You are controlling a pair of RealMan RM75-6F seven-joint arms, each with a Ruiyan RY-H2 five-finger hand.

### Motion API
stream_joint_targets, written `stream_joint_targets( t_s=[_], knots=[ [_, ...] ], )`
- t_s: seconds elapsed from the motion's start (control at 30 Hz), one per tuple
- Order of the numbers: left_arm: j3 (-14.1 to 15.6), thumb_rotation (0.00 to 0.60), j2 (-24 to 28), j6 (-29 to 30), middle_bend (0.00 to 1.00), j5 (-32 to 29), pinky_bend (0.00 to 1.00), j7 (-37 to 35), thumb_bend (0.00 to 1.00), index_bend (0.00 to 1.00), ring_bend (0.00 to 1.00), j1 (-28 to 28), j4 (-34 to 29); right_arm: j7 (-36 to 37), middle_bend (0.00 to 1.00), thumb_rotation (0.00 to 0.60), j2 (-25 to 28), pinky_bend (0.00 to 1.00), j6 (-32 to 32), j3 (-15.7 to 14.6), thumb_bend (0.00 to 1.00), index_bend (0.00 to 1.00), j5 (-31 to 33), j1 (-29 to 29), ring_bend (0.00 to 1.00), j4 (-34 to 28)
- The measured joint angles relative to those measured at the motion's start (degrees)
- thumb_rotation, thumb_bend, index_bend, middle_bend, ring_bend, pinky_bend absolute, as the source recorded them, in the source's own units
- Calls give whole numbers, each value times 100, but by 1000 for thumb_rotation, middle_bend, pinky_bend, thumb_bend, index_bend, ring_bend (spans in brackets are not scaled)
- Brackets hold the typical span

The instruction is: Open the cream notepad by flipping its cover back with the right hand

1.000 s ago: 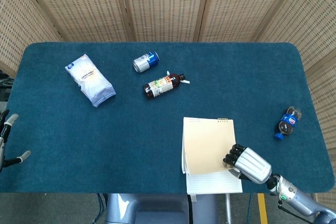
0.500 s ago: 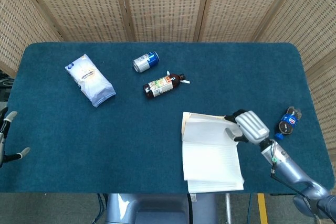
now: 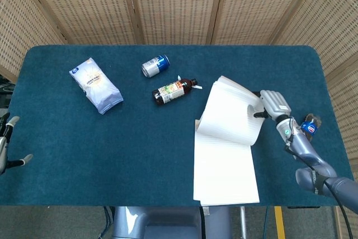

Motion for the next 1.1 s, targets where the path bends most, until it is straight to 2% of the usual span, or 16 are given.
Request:
stream_joint_targets(
  t_s=[0.17,0.37,0.47,0.53,0.57,0.6,0.63,0.67,0.7,0.73,0.8,0.9,1.1],
  knots=[
    [-32,600,-42,-81,0,-151,0,67,0,0,0,-46,46,-357,608,600,-397,392,-439,235,620,679,634,272,529,778],
    [-71,600,-112,-154,0,-263,0,131,0,0,0,-112,138,-693,603,600,-760,393,-717,410,617,679,955,530,529,1518],
    [-70,600,-123,-157,0,-224,0,116,0,0,0,-132,147,-842,569,600,-969,393,-886,437,573,679,1048,643,518,1949],
    [-62,600,-121,-101,0,-154,0,87,0,0,0,-124,144,-895,516,600,-1133,393,-1051,455,528,668,1073,721,472,2258],
    [-57,600,-119,-73,0,-119,0,69,0,0,0,-118,140,-905,437,600,-1205,381,-1108,463,439,608,1069,751,402,2381],
    [-51,600,-116,-44,0,-86,0,52,0,0,0,-111,135,-910,300,600,-1276,328,-1154,470,294,470,1056,778,275,2498],
    [-43,600,-112,-12,0,-52,0,36,0,0,0,-102,127,-911,201,600,-1368,276,-1205,475,190,343,1017,811,185,2644],
    [-37,600,-108,6,0,-35,0,29,0,0,0,-96,122,-905,77,600,-1437,183,-1237,479,62,161,971,831,70,2743],
    [-32,600,-106,15,0,-24,0,21,0,0,0,-92,120,-886,9,600,-1505,98,-1269,486,5,43,916,849,7,2831],
    [-28,600,-105,15,0,-24,0,11,0,0,0,-89,119,-833,0,600,-1573,59,-1307,505,0,7,849,866,0,2912],
    [-27,600,-101,8,0,-33,0,0,0,0,0,-89,124,-724,0,600,-1636,3,-1314,546,0,0,789,879,0,2978],
    [-28,600,-91,4,0,-38,0,-30,0,0,0,-89,133,-620,0,600,-1736,0,-1098,597,0,0,633,874,0,3080],
    [-28,600,-51,102,0,39,0,-157,0,0,0,-49,120,-447,0,600,-1883,0,-56,703,0,0,227,802,0,3266]
  ],
)
